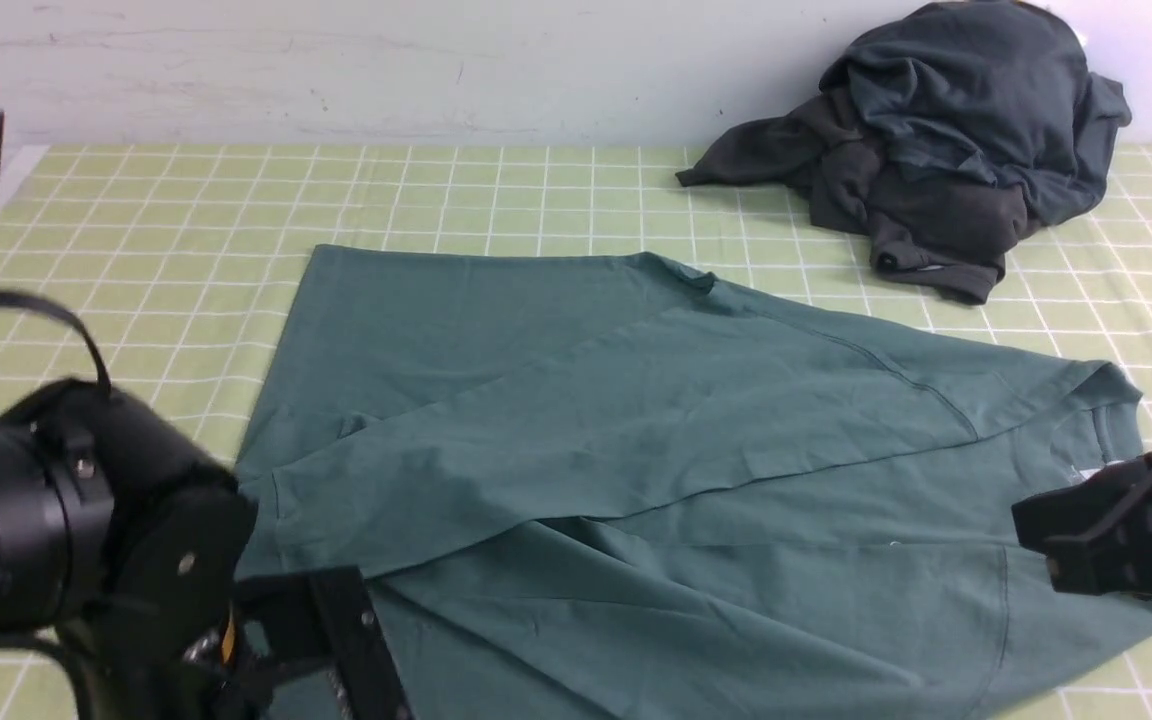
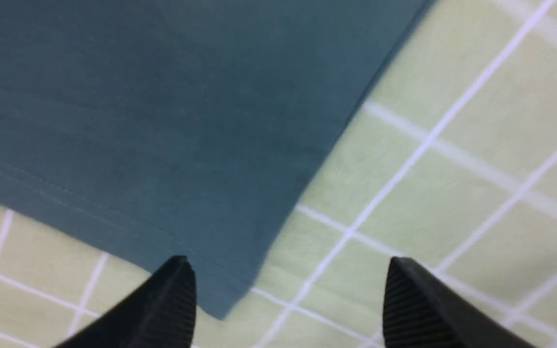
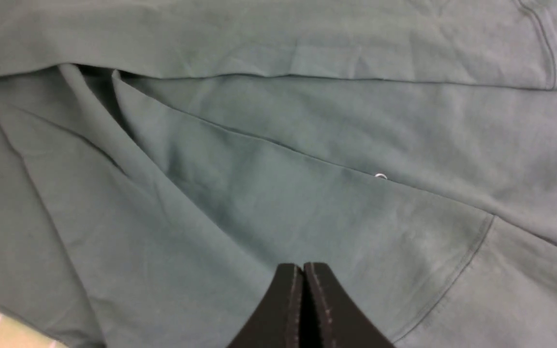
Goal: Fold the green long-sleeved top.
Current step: Use both arms simultaneously to clamp the lower edge of the clothing fabric
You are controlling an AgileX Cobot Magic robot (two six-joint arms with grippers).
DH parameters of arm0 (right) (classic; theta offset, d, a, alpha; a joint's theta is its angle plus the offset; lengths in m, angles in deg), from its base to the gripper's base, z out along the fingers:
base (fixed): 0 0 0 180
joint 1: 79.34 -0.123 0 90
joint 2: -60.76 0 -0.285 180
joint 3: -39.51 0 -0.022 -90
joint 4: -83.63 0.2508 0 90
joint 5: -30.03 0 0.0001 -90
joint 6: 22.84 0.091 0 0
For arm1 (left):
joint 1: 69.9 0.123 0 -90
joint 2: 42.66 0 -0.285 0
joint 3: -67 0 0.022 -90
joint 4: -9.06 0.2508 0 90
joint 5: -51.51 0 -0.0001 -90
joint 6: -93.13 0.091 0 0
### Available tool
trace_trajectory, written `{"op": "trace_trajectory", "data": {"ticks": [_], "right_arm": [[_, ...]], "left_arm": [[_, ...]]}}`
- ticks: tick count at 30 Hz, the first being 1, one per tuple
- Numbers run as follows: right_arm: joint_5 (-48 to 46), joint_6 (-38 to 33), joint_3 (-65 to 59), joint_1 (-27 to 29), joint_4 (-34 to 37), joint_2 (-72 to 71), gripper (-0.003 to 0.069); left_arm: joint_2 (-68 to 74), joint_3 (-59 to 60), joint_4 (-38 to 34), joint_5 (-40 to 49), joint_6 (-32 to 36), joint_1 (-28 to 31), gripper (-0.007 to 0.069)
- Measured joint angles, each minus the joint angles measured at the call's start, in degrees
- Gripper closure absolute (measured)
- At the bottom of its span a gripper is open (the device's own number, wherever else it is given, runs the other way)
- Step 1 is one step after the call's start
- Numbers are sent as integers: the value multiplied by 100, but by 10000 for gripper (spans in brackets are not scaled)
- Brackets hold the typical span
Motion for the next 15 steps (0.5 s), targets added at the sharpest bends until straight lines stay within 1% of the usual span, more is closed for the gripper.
{"op": "trace_trajectory", "data": {"ticks": [1, 2, 3, 4, 8, 11, 12, 15], "right_arm": [[-5, -10, 0, 0, 6, 0, 669], [-33, -101, 0, 0, 58, 0, 669], [-33, -112, 0, 0, 58, 0, 669], [-72, -237, 0, 0, 120, 0, 669], [-119, -371, 0, 0, 189, 0, 669], [-137, -391, 0, 0, 193, 0, 669], [-157, -403, 0, 0, 200, 0, 669], [-164, -403, 0, 0, 223, 0, 669]], "left_arm": [[0, 0, 35, 0, 8, 0, 142], [0, 268, 265, -331, 53, -2, 142], [0, 327, 361, -416, 53, -2, 142], [0, 531, 600, -790, 10, -2, 147], [0, 711, 1020, -1312, -223, -2, 207], [15, 725, 1088, -1448, -355, -2, 257], [75, 725, 1071, -1466, -424, -2, 292], [199, 734, 950, -1448, -441, -2, 319]]}}
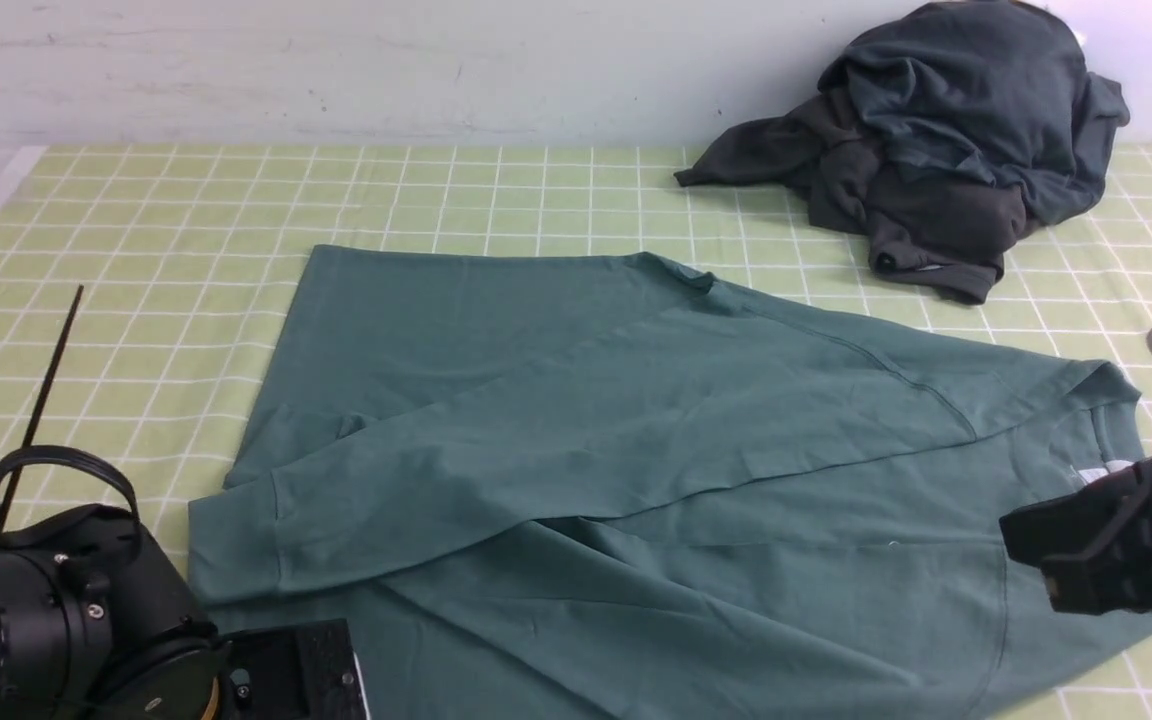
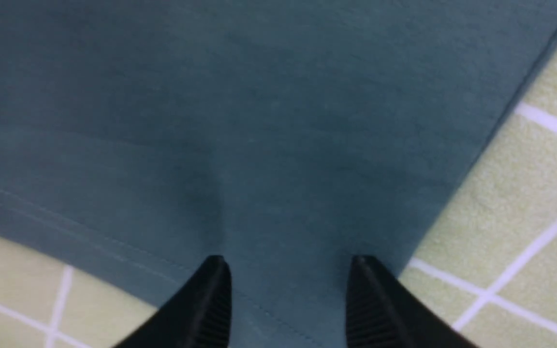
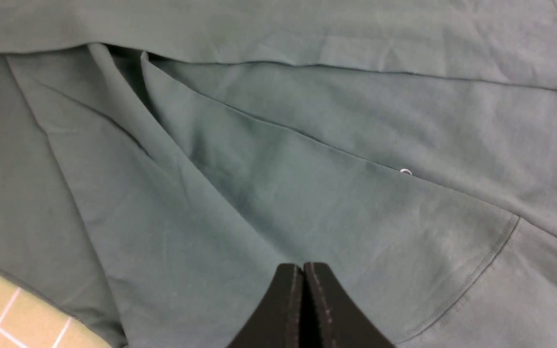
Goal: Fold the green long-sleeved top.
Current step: Use both arms simultaneously to clamp the lower edge of the clothing fabric
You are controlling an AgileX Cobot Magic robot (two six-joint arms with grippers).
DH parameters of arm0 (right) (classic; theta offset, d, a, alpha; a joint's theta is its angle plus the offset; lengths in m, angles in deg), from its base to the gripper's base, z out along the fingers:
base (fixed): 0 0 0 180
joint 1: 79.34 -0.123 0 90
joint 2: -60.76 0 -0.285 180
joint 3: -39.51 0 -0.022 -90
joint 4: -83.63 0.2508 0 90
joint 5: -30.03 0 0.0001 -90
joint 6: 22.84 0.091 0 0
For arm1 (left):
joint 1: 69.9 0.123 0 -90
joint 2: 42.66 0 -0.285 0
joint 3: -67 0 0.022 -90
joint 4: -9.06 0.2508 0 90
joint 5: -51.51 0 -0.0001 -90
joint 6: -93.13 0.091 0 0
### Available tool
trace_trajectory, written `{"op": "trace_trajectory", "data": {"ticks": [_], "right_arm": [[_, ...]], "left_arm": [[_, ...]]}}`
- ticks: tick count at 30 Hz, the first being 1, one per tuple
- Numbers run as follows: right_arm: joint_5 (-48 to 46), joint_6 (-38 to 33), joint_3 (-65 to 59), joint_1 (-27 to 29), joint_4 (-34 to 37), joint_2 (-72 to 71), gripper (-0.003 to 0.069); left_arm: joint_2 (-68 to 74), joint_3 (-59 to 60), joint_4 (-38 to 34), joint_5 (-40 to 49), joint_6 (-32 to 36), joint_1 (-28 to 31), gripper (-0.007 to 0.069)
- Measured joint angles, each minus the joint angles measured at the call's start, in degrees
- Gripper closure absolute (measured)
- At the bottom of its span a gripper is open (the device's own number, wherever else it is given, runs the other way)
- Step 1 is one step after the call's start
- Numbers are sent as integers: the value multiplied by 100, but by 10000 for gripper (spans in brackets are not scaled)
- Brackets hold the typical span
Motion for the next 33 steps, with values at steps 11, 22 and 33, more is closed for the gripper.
{"op": "trace_trajectory", "data": {"ticks": [11, 22, 33], "right_arm": [[0, 0, 0, 0, 32, 0, 669], [0, -22, 0, 0, 73, 0, 669], [-14, -40, 0, 0, 77, 0, 669]], "left_arm": [[35, 0, -510, 186, 46, 0, 325], [35, 0, 87, 84, 116, 0, 382], [57, 0, -16, 92, -15, 1, 602]]}}
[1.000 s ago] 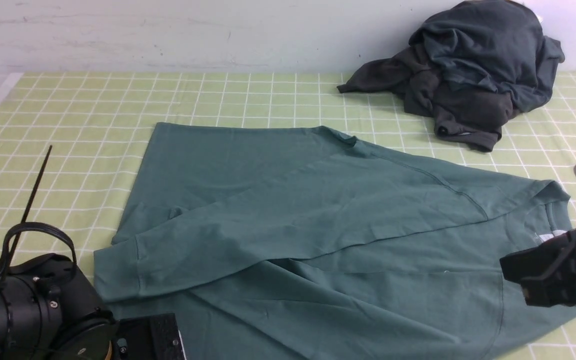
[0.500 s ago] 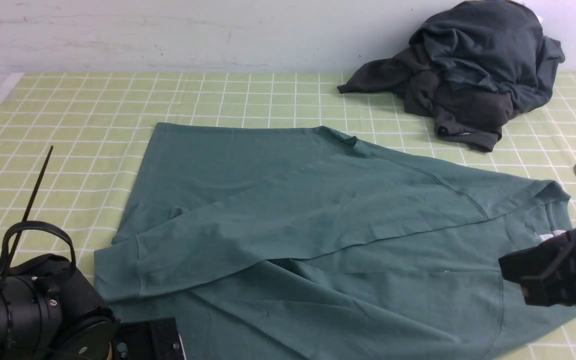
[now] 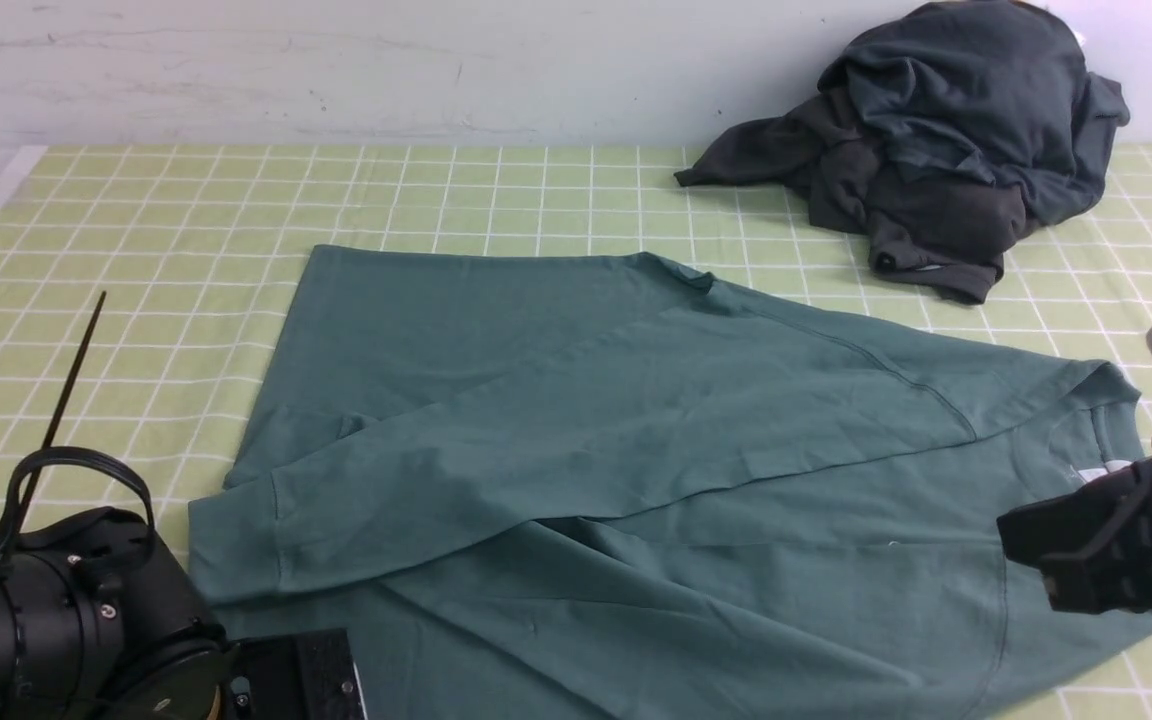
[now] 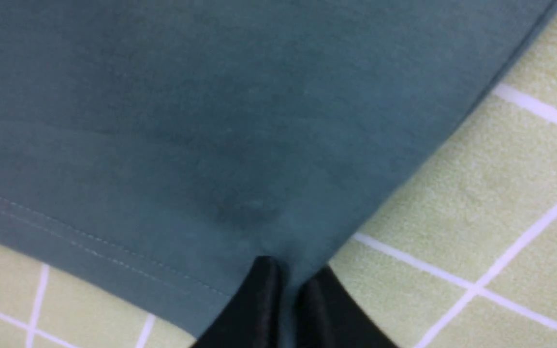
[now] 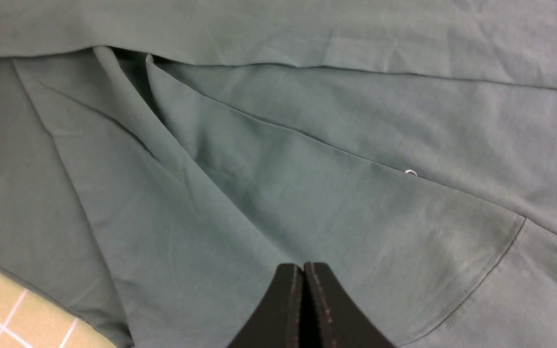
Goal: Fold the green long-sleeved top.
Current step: Use both arms simultaneously to clamp the lower edge of the clothing fabric
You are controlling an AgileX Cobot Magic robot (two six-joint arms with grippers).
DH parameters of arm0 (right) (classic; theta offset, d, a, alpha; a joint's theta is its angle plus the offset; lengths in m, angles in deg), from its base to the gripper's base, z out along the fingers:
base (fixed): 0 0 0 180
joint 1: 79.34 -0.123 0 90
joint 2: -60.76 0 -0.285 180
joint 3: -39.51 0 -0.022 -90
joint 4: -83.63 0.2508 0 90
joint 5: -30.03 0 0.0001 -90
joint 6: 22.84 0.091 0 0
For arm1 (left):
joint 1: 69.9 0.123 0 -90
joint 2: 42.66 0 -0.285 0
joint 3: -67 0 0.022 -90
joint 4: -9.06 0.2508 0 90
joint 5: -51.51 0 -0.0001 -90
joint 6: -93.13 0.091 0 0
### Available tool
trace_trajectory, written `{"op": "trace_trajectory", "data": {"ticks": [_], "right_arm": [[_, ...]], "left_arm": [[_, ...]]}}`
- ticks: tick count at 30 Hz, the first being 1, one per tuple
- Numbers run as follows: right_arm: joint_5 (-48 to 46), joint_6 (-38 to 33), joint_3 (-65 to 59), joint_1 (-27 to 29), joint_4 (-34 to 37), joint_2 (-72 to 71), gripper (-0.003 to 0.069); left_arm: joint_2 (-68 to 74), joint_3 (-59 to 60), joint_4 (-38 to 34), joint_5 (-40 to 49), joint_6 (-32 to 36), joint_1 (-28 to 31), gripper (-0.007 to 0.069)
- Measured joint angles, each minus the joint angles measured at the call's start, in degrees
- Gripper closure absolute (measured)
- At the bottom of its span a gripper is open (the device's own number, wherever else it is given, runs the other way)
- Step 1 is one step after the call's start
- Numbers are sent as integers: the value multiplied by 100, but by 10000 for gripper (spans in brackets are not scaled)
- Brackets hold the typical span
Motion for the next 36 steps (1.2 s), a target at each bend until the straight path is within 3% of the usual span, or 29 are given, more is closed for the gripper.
{"op": "trace_trajectory", "data": {"ticks": [6, 10, 15, 17, 20, 24, 25, 31, 36], "right_arm": [[-32, -37, 0, 0, 0, 0, 669], [-51, -189, 0, 0, 23, 0, 669], [26, -1270, 0, -263, 357, -99, 669], [189, -2021, 7, -444, 559, -133, 669], [379, -2945, 10, -590, 545, -118, 665], [445, -3928, 17, -617, -21, 88, 632], [412, -4130, 17, -617, -462, 303, 602], [92, -4221, 17, -617, -2482, 1606, 429], [63, -4213, 17, -617, -3450, 2494, 380]], "left_arm": [[131, -12, 29, 15, -29, 67, 622], [60, -144, 158, 258, -446, 67, 623], [-501, -640, 301, 924, -1852, 67, 624], [-733, -742, 314, 993, -2313, 67, 624], [-932, -771, 314, 1036, -2695, 67, 624], [-1061, -771, 314, 1018, -3105, 67, 624], [-1073, -771, 314, 956, -3202, 67, 624], [-1074, -771, 314, 714, -3287, 67, 624], [-1074, -771, 314, 714, -3294, 67, 624]]}}
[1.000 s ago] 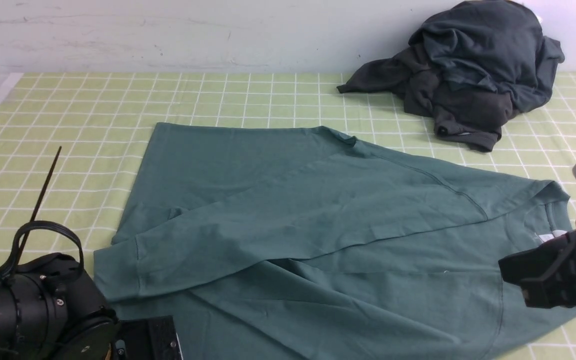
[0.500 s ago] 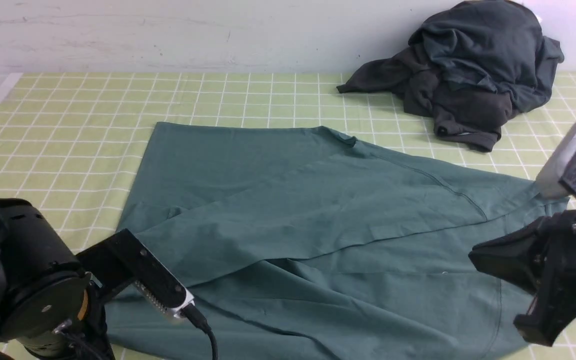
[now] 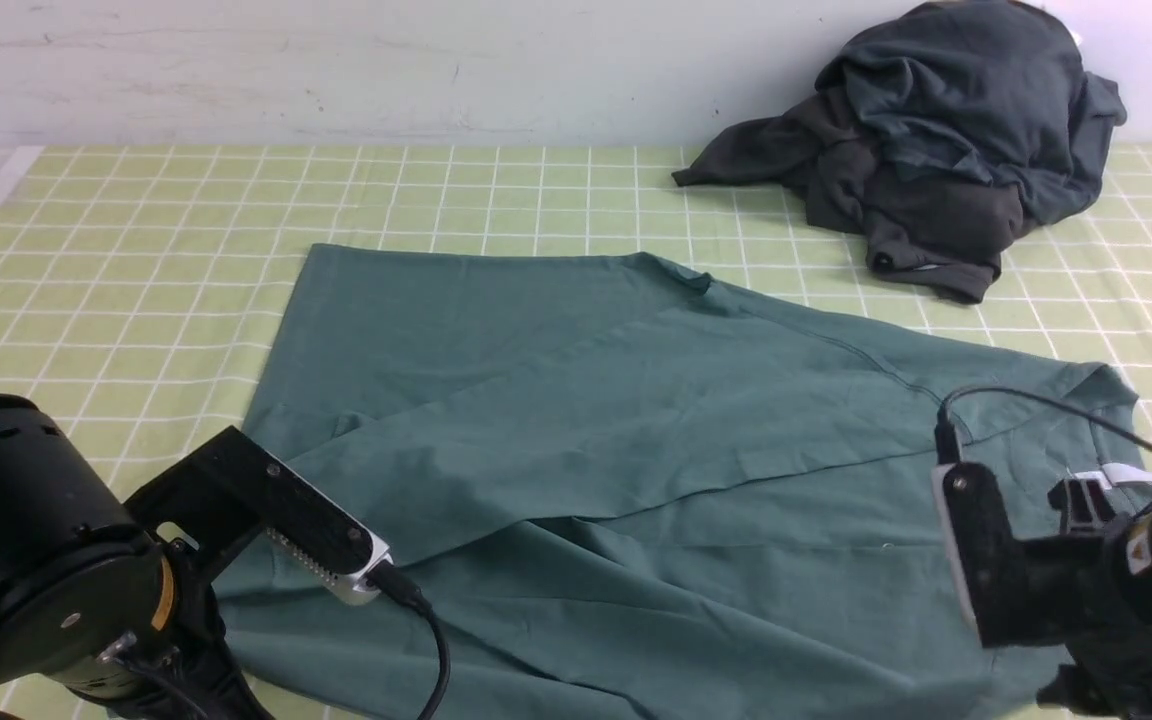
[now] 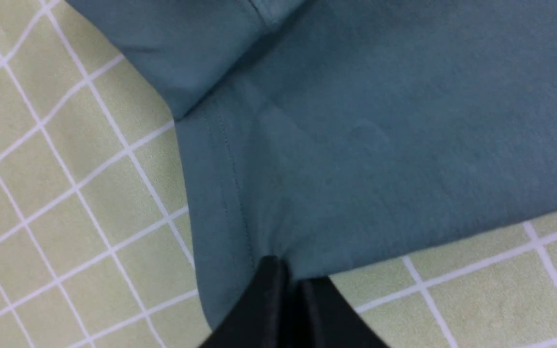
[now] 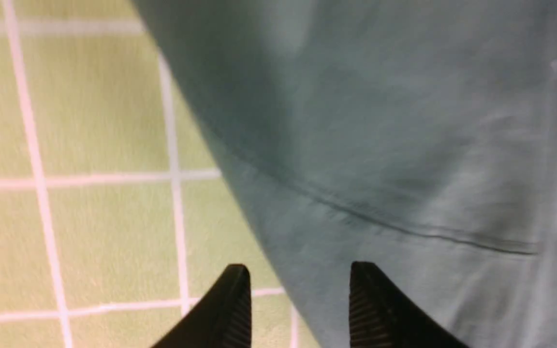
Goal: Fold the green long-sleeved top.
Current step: Use both arms simultaneously to clamp the lower edge of the clothing fabric
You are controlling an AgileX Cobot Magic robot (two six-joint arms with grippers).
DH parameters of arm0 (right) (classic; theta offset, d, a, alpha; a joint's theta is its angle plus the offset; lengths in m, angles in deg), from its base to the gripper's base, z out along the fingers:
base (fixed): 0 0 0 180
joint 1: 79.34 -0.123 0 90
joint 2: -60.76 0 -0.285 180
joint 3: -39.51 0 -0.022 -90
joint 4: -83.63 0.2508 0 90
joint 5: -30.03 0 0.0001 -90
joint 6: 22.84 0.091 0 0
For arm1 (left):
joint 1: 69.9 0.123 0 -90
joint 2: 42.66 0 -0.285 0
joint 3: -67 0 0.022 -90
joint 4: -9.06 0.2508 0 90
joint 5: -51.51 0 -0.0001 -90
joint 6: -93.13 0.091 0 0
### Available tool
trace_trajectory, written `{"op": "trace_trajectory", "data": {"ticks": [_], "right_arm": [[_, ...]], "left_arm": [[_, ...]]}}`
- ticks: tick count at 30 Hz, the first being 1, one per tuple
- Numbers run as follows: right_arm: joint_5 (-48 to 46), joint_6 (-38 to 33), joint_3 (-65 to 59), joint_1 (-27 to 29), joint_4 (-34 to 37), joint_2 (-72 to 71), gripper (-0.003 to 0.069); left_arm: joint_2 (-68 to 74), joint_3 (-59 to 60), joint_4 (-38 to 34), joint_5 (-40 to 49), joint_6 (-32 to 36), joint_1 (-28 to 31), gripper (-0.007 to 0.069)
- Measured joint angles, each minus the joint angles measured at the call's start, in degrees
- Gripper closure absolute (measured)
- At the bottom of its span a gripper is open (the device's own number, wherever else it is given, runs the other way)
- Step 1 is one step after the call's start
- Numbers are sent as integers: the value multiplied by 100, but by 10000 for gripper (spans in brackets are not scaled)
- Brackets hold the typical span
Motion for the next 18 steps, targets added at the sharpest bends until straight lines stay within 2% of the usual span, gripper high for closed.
{"op": "trace_trajectory", "data": {"ticks": [8, 10, 14, 15, 16, 17, 18], "right_arm": [[309, 52, 38, 0, -384, 641, 394], [288, 87, 52, 0, -384, 653, 426], [269, 627, 57, -1, -384, 602, 582], [269, 627, 57, -1, -384, 602, 582], [248, 1067, 57, -1, -384, 517, 626], [242, 1198, 57, -1, -384, 470, 638], [164, 1821, 57, -1, -391, 302, 658]], "left_arm": [[0, 0, 0, -6, -9, 0, 624], [-5, 0, 0, -6, -9, 0, 624], [-11, 0, 0, 30, -9, 0, 624], [-16, 0, 0, 35, -9, 0, 624], [-28, 0, 0, 35, -14, 0, 624], [-35, 0, 0, 35, -13, 0, 624], [-69, -8, -5, 47, -20, 0, 624]]}}
